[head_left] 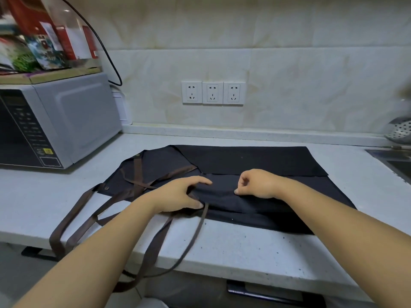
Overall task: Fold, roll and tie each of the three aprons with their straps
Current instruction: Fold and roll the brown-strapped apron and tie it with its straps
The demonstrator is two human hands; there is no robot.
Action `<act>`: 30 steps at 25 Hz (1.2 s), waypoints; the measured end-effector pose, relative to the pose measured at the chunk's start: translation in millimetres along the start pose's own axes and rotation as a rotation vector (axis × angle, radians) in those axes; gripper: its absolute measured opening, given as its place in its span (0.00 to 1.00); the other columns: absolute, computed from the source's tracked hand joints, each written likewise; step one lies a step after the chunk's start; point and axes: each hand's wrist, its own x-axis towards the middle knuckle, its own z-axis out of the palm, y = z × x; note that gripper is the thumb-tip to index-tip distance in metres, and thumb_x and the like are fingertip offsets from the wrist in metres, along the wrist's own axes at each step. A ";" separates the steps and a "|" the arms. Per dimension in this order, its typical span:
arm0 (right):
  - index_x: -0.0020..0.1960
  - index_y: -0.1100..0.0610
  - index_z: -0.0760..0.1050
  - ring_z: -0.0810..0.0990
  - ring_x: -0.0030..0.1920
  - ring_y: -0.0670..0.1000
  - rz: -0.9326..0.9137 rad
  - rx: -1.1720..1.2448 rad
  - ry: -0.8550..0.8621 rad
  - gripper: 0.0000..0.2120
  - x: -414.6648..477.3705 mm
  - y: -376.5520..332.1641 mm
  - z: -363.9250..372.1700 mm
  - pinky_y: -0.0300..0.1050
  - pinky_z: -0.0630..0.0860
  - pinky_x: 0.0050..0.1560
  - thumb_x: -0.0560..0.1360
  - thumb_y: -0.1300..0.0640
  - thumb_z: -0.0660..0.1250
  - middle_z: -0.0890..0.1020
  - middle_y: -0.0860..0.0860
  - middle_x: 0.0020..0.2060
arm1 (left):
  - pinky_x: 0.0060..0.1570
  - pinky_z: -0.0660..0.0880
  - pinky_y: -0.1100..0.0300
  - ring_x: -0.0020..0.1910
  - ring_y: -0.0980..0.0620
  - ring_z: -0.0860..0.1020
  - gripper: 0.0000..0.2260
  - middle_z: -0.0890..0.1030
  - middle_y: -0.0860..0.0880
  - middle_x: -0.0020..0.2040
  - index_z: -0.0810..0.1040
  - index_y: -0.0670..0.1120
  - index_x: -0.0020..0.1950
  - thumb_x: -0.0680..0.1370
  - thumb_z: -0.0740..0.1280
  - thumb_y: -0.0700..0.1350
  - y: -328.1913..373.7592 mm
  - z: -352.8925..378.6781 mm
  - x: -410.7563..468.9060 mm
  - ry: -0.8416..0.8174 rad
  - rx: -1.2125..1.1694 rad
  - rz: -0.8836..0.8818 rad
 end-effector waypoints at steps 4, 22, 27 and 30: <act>0.68 0.41 0.65 0.75 0.60 0.49 -0.098 -0.199 0.013 0.30 -21.5 -13.5 1.6 0.47 0.67 0.63 0.69 0.35 0.66 0.75 0.42 0.60 | 0.56 0.71 0.64 0.49 0.61 0.79 0.07 0.83 0.61 0.48 0.83 0.54 0.50 0.80 0.65 0.51 -12.9 -0.7 13.4 0.059 -0.134 -0.086; 0.41 0.56 0.79 0.79 0.41 0.51 0.204 -0.594 -0.335 0.13 15.1 -14.9 -64.7 0.42 0.73 0.41 0.72 0.46 0.69 0.82 0.48 0.37 | 0.37 0.62 0.57 0.37 0.51 0.67 0.12 0.69 0.48 0.37 0.64 0.47 0.38 0.81 0.58 0.47 -12.0 -19.4 91.2 0.218 -0.158 -0.241; 0.44 0.55 0.75 0.75 0.47 0.54 0.304 -0.726 0.173 0.05 46.5 -1.1 -54.9 0.44 0.67 0.43 0.74 0.63 0.62 0.76 0.49 0.41 | 0.38 0.66 0.56 0.37 0.50 0.70 0.15 0.72 0.50 0.35 0.66 0.46 0.37 0.82 0.60 0.50 -20.5 -22.6 113.8 0.338 -0.025 -0.194; 0.56 0.59 0.72 0.78 0.50 0.56 0.299 -0.549 0.336 0.12 62.0 15.5 -28.4 0.46 0.68 0.41 0.75 0.67 0.59 0.78 0.54 0.51 | 0.41 0.71 0.54 0.44 0.49 0.76 0.12 0.79 0.51 0.43 0.74 0.49 0.45 0.82 0.57 0.53 -25.9 -15.8 128.9 0.440 0.188 -0.276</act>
